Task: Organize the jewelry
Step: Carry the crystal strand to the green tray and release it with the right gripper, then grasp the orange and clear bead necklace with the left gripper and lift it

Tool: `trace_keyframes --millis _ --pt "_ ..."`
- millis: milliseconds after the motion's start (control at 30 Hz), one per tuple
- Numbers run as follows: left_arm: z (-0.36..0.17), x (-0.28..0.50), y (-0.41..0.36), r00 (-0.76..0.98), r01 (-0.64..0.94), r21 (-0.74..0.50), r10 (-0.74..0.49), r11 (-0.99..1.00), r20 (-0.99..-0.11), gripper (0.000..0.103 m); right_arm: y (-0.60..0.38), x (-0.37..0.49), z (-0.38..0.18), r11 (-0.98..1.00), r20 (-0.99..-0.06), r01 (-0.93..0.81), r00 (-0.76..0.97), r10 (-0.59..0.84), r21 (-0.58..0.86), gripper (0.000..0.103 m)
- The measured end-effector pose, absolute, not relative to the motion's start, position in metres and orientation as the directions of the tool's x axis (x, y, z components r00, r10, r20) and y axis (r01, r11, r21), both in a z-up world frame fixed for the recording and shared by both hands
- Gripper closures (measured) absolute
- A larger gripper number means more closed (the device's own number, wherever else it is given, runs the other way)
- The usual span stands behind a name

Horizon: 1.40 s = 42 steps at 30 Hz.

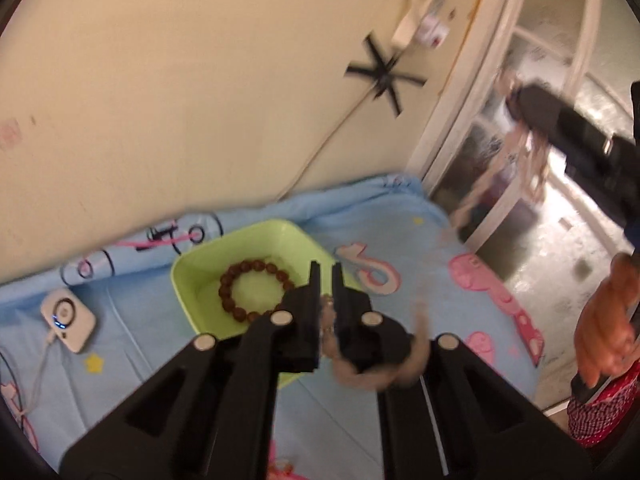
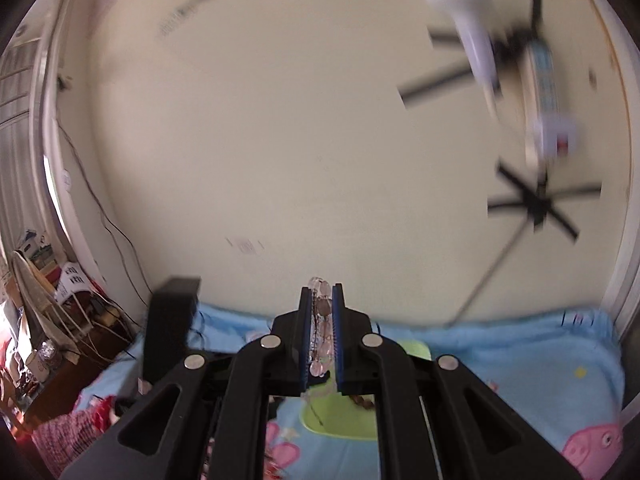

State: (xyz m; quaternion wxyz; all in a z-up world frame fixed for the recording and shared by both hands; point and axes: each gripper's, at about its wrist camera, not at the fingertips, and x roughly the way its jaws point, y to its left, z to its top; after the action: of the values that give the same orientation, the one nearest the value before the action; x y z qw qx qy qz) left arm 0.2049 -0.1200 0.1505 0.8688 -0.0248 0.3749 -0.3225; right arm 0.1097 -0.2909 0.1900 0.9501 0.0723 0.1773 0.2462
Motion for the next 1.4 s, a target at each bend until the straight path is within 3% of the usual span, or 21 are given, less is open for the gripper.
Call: trace_keyframes --millis 300,333,367,400,533,567,667,700,933,1100,1167,1400 --pt "0.069 0.247 -0.125 0.366 0.474 -0.305 -0.499 0.826 -0.785 0.097 -0.285 0.188 0.071 0.843 -0.488 -0.400 0.689 0.536 0.360 0.103" --pt "0.060 0.250 -0.125 0.336 0.462 -0.299 -0.476 0.835 -0.813 0.091 -0.282 0.196 0.057 0.827 -0.507 -0.405 0.655 0.560 0.390 0.103" --pt "0.055 0.253 -0.125 0.318 0.447 -0.297 -0.460 0.844 -0.829 0.079 -0.281 0.199 0.048 0.813 -0.512 -0.406 0.634 0.580 0.418 0.103" --pt "0.051 0.254 -0.124 0.302 0.432 -0.301 -0.451 0.850 -0.840 0.076 -0.280 0.203 0.038 0.797 -0.513 -0.403 0.614 0.600 0.451 0.103" --pt "0.066 0.246 -0.120 0.327 0.458 -0.319 -0.491 0.830 -0.808 0.074 -0.277 0.205 0.021 0.771 -0.512 -0.389 0.585 0.629 0.504 0.103" --pt "0.071 0.244 -0.117 0.336 0.459 -0.324 -0.499 0.827 -0.799 0.071 -0.278 0.204 0.022 0.775 -0.502 -0.391 0.599 0.624 0.497 0.101" --pt "0.085 0.240 -0.106 0.373 0.445 -0.337 -0.514 0.830 -0.772 0.067 -0.281 0.193 0.030 0.791 -0.471 -0.369 0.651 0.595 0.489 0.068" --pt "0.090 0.238 -0.102 0.384 0.438 -0.343 -0.518 0.831 -0.764 0.067 -0.282 0.189 0.033 0.794 -0.467 -0.366 0.659 0.589 0.486 0.066" --pt "0.125 0.194 -0.040 0.487 0.440 -0.336 -0.535 0.833 -0.690 0.067 -0.262 0.147 0.060 0.776 -0.446 -0.512 0.635 0.630 0.367 0.067" --pt "0.103 0.166 0.004 0.478 0.399 -0.292 -0.469 0.869 -0.742 0.065 -0.214 0.127 0.033 0.742 -0.566 -0.610 0.521 0.639 0.277 0.088" --pt "0.085 0.159 0.021 0.463 0.372 -0.267 -0.427 0.889 -0.777 0.059 -0.195 0.126 0.019 0.733 -0.615 -0.629 0.478 0.628 0.259 0.089" --pt "0.056 0.147 0.062 0.460 0.281 -0.341 -0.438 0.897 -0.773 0.058 -0.126 0.133 -0.014 0.706 -0.743 -0.699 0.412 0.528 0.114 0.089"
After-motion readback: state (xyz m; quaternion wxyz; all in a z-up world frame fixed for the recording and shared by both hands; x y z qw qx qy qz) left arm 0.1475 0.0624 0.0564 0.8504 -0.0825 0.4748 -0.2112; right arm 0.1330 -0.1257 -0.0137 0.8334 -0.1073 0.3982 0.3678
